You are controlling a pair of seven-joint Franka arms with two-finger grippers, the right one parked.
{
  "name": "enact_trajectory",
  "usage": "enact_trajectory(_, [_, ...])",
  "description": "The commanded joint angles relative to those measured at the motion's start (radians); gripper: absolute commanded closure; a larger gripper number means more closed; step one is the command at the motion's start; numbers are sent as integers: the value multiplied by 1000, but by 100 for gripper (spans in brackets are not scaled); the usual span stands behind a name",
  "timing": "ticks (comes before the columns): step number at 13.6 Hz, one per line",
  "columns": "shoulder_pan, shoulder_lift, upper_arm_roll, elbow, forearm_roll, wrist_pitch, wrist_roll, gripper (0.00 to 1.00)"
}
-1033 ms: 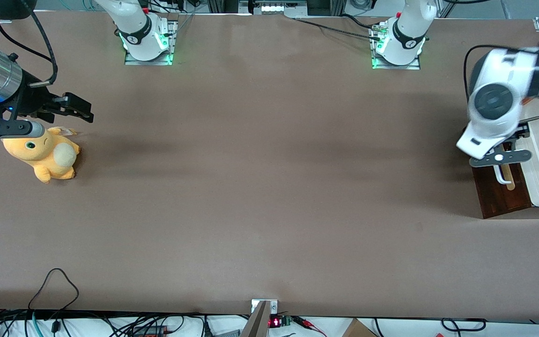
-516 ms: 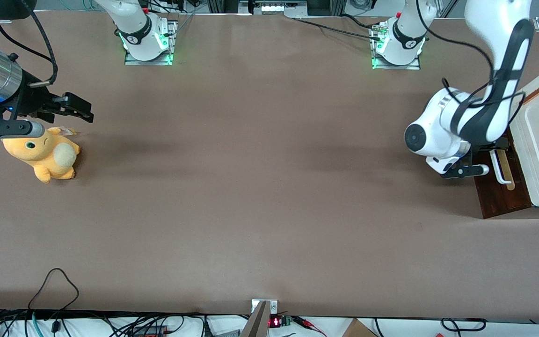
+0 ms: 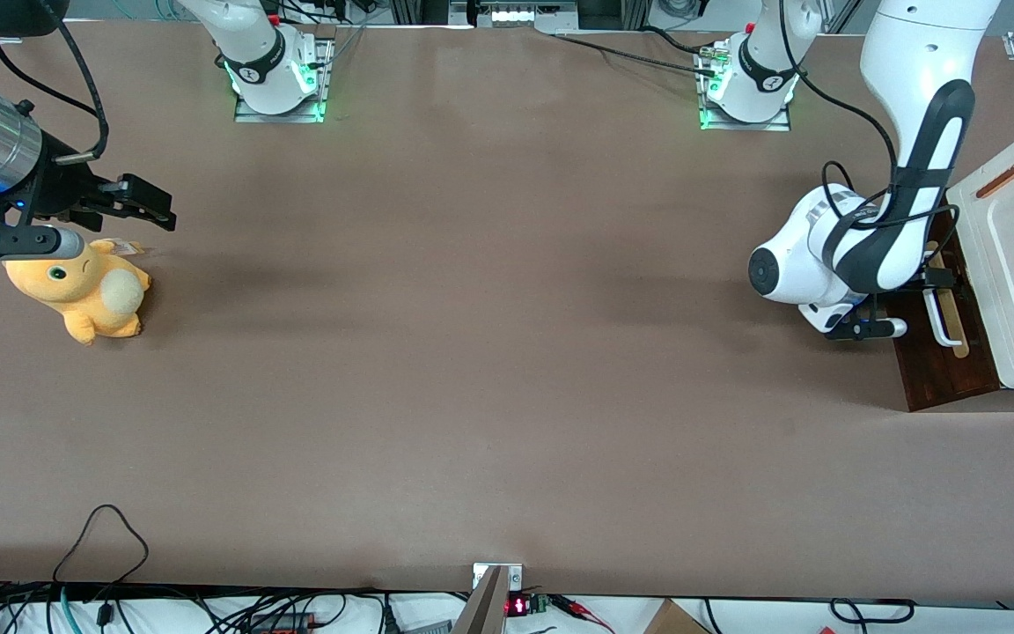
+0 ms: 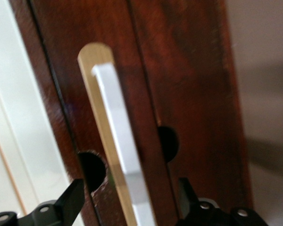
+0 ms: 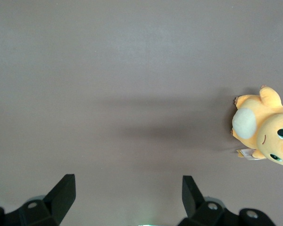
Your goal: Open lower drawer with left arm only
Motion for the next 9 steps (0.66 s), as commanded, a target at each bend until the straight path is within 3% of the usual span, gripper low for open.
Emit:
enact_trajectory(1, [-22, 6, -4, -62, 77, -63, -118, 13])
enact_trajectory(3, [-22, 14, -5, -89, 129, -71, -182, 14])
enact_trajectory(9, [-47, 59, -25, -111, 169, -126, -304, 29])
